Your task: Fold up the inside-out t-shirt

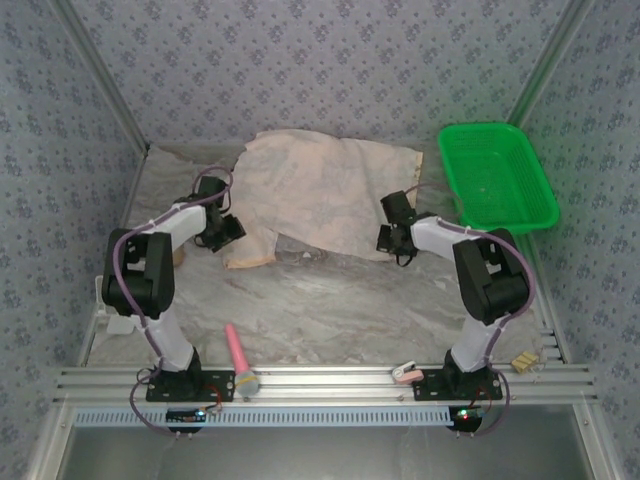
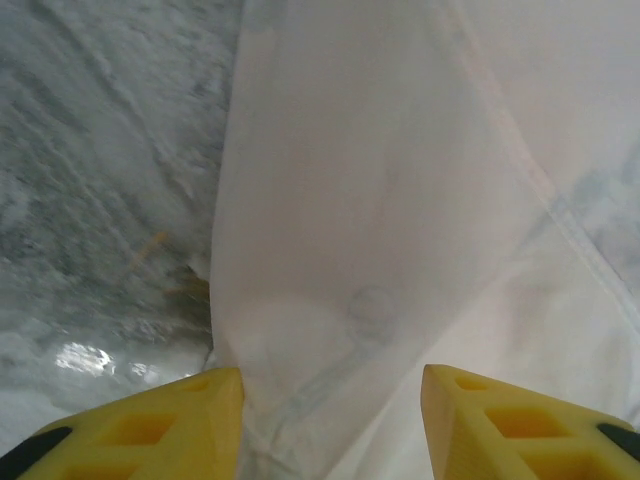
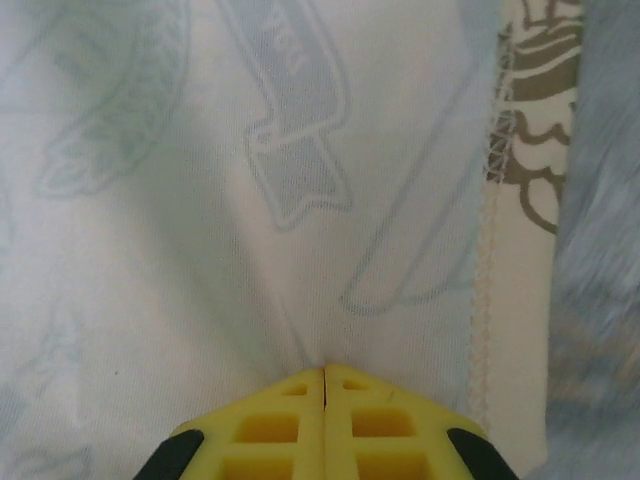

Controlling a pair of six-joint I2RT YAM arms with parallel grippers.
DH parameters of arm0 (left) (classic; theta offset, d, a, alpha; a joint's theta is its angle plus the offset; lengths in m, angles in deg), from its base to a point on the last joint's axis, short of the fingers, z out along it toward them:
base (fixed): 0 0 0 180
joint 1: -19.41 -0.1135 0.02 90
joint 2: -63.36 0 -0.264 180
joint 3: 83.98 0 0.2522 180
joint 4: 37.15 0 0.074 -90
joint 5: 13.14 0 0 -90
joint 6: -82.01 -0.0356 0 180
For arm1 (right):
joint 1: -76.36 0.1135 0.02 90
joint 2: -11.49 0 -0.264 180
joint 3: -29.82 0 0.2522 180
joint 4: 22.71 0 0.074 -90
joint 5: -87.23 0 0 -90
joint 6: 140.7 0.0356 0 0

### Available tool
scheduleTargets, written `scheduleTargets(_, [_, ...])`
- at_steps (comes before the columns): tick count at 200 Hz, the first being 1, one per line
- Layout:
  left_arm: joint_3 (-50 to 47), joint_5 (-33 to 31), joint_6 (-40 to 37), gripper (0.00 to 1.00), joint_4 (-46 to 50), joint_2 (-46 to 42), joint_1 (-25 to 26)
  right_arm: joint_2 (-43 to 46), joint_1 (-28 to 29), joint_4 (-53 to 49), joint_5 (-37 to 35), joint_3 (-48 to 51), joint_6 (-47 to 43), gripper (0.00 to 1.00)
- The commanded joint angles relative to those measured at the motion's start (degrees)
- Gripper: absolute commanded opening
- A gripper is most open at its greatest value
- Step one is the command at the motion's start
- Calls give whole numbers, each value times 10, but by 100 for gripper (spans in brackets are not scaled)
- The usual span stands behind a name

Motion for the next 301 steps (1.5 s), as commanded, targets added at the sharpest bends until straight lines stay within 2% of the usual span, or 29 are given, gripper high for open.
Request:
scheduleTargets(1, [29, -12, 1, 48, 24, 18, -21, 16, 70, -98, 67, 53, 63, 2])
scheduleTargets(40, [79, -14, -29, 47, 58, 54, -38, 22, 247, -74, 186, 22, 120, 6])
scheduleTargets(54, [104, -31, -40, 47, 79, 65, -40, 8, 295, -83, 195, -39, 72, 10])
scheduleTargets(68, [126, -36, -51, 47, 95, 75, -43, 3, 318, -110, 191, -93, -2, 15])
scheduleTargets(84, [152, -31, -62, 48, 119, 88, -45, 25, 293, -120, 177, -107, -38, 23])
scheduleTargets(91, [163, -29, -64, 48, 129, 94, -45, 36, 261, -116, 176, -108, -48, 31])
scheduleTargets(114, [170, -37, -69, 50, 143, 95, -45, 51, 151, -83, 165, -107, -95, 39])
scheduleTargets(134, [164, -53, -73, 50, 152, 86, -44, 22, 73, -48, 89, -107, -124, 39])
scheduleTargets(153, [151, -46, -75, 50, 155, 77, -45, -22, 16, -24, 52, -137, -123, 38])
scheduleTargets(170, [132, -51, -74, 49, 152, 70, -45, -56, -24, -13, 50, -139, -99, 37])
scheduleTargets(186, [126, -54, -76, 49, 149, 70, -46, -73, -44, -7, 66, -120, -71, 30])
scheduleTargets(201, [134, -53, -81, 50, 151, 81, -46, -71, -46, -13, 65, -79, -52, 12])
scheduleTargets(219, [153, -51, -86, 50, 153, 98, -46, -42, -32, -29, 58, -20, -10, 6])
scheduleTargets(231, [168, -54, -93, 50, 155, 110, -47, -9, -1, -46, 44, 21, 14, 1])
scheduleTargets(248, [198, -70, -97, 50, 167, 133, -47, 44, 54, -72, 34, 71, 65, 0])
scheduleTargets(270, [237, -75, -105, 49, 174, 166, -48, 92, 151, -72, 94, 101, 112, 1])
scheduleTargets(285, [276, -94, -112, 49, 188, 191, -48, 107, 198, -40, 162, 92, 106, 2])
scheduleTargets(301, [320, -107, -123, 50, 204, 216, -48, 125, 211, -42, 157, 52, 72, 6])
